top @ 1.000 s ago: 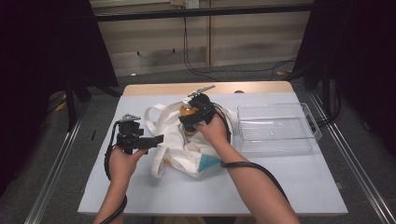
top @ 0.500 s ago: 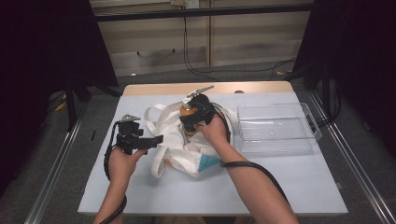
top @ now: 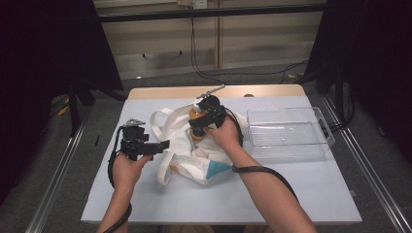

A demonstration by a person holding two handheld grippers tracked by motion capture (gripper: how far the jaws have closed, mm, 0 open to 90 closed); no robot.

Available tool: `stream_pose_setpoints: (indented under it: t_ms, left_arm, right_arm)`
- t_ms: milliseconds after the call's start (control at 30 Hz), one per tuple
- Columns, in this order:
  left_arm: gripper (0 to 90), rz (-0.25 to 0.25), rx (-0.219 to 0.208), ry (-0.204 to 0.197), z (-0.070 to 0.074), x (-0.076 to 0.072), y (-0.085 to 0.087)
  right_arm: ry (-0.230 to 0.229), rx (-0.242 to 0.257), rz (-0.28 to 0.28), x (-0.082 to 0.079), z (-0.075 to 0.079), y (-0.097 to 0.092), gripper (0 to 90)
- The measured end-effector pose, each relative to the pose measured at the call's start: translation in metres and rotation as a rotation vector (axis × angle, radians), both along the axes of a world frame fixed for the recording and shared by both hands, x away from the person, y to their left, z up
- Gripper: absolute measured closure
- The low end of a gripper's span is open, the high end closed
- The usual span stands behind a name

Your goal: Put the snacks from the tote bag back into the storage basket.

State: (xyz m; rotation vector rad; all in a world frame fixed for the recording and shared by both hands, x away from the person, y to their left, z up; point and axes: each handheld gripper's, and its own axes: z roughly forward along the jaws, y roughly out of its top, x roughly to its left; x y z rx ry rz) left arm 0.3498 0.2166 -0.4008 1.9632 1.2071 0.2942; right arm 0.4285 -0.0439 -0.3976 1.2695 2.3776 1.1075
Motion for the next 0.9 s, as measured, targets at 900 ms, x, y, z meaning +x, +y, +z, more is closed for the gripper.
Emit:
stream_pose_setpoints:
  t_ms: [900]
  left_arm:
    - [10.1, -0.008, -0.001, 0.001, 0.0, -0.001, -0.004]
  right_arm:
    - [0.058, -0.006, 0.049, -0.009, 0.045, -0.011, 30.7]
